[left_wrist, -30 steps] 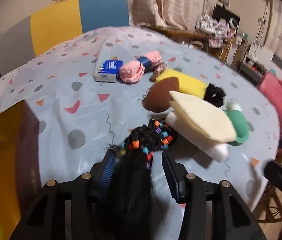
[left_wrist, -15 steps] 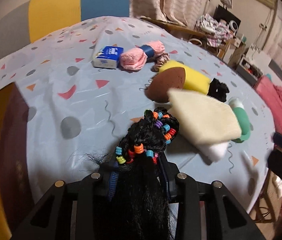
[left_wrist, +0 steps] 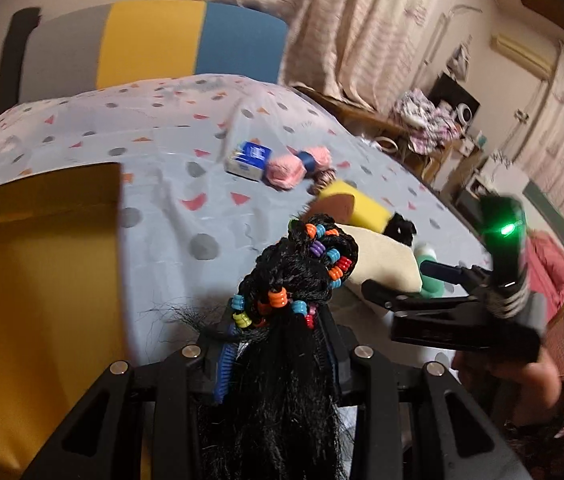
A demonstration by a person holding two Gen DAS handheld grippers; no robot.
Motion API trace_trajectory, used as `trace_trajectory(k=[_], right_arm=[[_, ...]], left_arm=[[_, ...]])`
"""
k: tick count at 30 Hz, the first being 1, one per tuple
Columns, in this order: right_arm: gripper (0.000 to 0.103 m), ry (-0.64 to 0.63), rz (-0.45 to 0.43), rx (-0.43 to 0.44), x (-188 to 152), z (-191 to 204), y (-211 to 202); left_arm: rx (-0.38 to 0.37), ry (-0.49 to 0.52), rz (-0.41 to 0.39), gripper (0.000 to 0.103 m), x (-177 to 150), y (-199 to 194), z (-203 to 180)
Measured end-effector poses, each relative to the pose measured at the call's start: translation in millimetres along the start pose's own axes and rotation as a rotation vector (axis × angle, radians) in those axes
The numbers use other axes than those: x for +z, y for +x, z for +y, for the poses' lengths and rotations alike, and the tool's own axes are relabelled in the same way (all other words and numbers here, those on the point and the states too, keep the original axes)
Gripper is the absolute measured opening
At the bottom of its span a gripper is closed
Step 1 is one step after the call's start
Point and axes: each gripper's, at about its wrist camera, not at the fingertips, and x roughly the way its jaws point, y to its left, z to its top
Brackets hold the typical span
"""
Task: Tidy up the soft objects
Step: 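Lift the hair toward the gold tray with the left gripper while the right gripper grasps the beige knit cloth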
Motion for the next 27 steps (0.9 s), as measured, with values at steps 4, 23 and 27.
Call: trace_trajectory(k=[4,23,27], right_arm=[[0.103,-0.049,0.000,-0.017,5.8,8.8,8.1],[0.064,0.154,0.010,0.158,8.8,-14.0,16.4],[0.034,0.173,-0.011,0.175,7.7,-18.7,9.5]], left_arm=[[0.012,-0.071,-0.029,0.035,1.6,-19.8,21.8],[0.158,-0.277,-0.125,0.035,15.2,-73.6,133.4],[0.177,-0.330,-0.114,0.035,16.2,-73.4,156.9]])
